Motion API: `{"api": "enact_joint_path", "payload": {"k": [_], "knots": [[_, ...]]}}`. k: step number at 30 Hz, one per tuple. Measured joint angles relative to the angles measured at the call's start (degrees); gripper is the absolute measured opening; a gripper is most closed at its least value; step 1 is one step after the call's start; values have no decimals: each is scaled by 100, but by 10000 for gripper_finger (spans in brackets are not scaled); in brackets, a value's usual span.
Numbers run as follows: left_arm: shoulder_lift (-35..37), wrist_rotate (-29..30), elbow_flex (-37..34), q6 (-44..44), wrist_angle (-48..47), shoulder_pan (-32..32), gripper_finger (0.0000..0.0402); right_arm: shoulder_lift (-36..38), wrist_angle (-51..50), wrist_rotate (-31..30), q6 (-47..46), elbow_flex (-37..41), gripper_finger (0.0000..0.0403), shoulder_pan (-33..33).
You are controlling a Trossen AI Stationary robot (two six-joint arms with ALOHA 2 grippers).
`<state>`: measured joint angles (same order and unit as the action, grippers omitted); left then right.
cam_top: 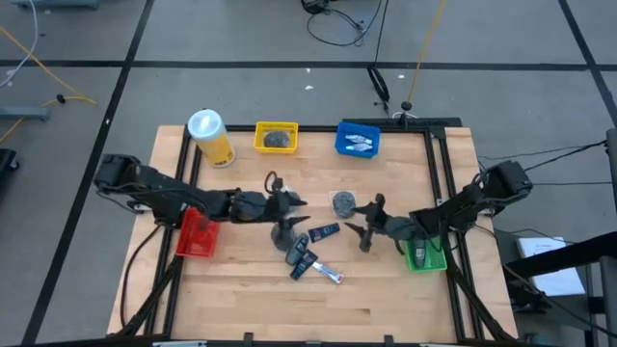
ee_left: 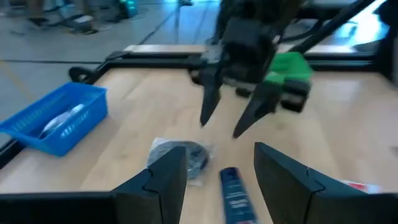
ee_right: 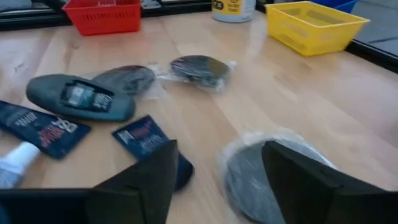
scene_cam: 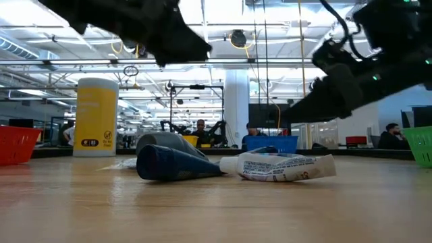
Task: Pick & Place Travel size toiletries
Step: Put the blue shaving cream into the red bin
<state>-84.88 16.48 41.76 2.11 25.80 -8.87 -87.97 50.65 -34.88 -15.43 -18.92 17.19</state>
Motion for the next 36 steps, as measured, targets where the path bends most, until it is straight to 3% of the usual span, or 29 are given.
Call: {"api": "enact_joint_path", "payload": {"k": [4, 8, 12, 16, 23, 36], "knots": [[-672, 158, 136, 151, 185, -14, 200, -6, 808, -273, 5, 489, 258, 10], [-1303, 154, 663, 405, -2, -8, 252, -1, 1912, -170, 279, 817, 265, 33], [-2000, 159, 1177, 673, -357, -15, 300, -3, 2162, 28, 833, 971, 261, 31], [-2533, 181, 1589, 1125, -544, 56, 315, -3, 2247, 22, 840, 977, 255, 9], [-3037, -70, 1823, 1710, -591, 182, 291, -2, 2337, 47, 752, 966, 254, 13], [-3390, -100, 1858, 1183, -434, 137, 201, -2, 2333, 50, 659, 973, 254, 87]]}}
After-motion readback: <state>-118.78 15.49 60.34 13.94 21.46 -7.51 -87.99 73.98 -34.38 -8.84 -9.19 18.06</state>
